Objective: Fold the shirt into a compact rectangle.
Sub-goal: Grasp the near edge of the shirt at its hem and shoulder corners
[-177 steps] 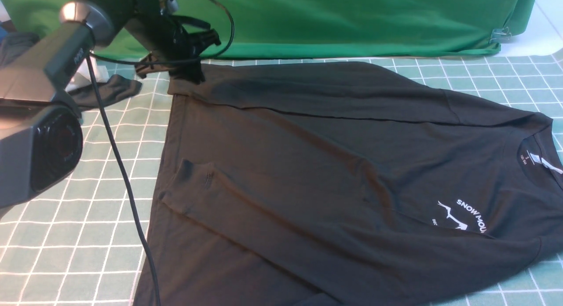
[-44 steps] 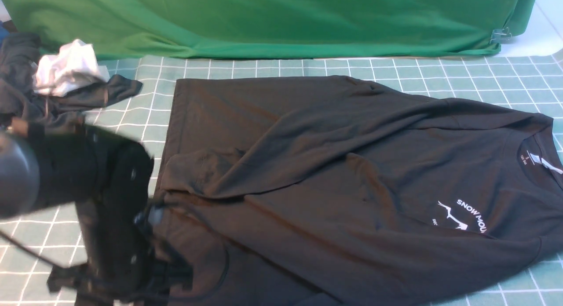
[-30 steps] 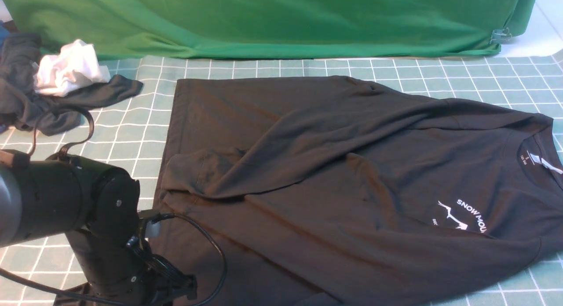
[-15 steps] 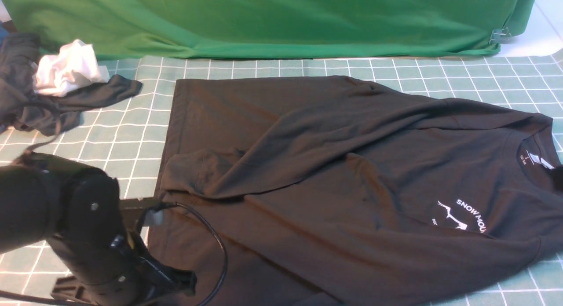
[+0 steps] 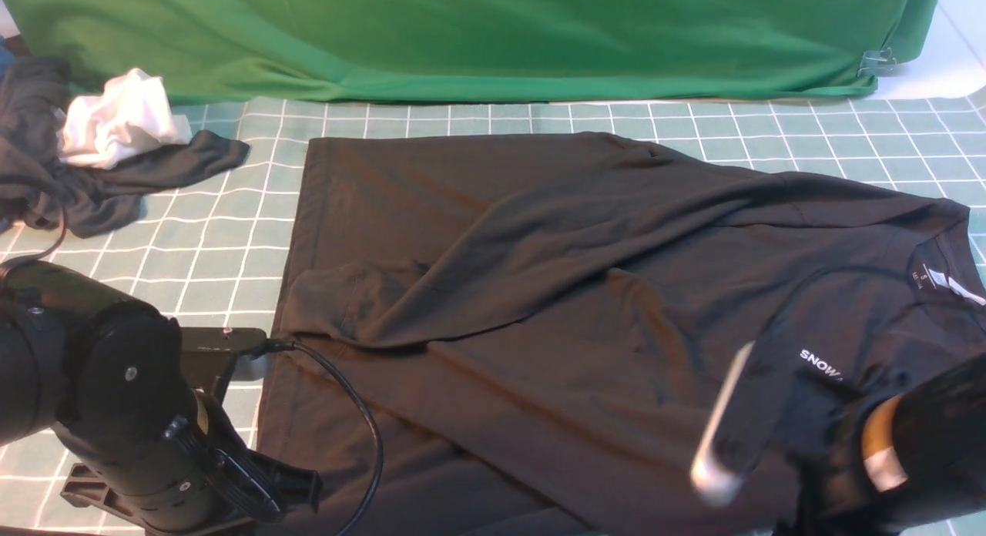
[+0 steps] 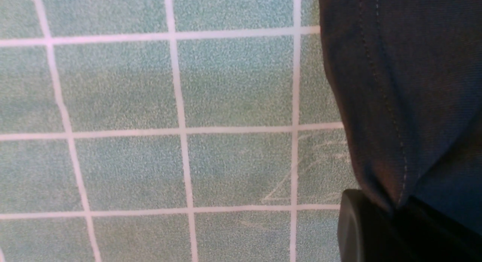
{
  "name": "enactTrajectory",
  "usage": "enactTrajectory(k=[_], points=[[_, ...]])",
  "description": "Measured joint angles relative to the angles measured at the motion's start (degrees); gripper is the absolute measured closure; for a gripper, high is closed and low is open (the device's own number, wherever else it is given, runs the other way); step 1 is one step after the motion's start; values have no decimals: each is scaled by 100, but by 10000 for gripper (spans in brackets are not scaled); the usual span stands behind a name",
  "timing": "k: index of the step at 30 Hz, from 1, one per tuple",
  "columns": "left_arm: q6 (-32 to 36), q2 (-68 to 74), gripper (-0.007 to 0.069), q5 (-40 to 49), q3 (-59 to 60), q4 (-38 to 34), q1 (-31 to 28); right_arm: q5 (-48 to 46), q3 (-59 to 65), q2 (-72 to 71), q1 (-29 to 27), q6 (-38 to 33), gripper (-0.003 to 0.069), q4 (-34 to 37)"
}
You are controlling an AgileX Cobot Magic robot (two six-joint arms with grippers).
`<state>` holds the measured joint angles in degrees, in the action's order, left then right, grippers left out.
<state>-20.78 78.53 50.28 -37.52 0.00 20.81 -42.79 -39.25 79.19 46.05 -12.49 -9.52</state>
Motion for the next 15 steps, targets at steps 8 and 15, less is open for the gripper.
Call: enactTrajectory(k=[8, 15], points=[[0, 0, 609, 0, 0, 0, 0, 130, 0, 968, 153, 1044, 78, -1483], [0, 0, 609, 0, 0, 0, 0, 132, -26, 1232, 190, 1207, 81, -1756]])
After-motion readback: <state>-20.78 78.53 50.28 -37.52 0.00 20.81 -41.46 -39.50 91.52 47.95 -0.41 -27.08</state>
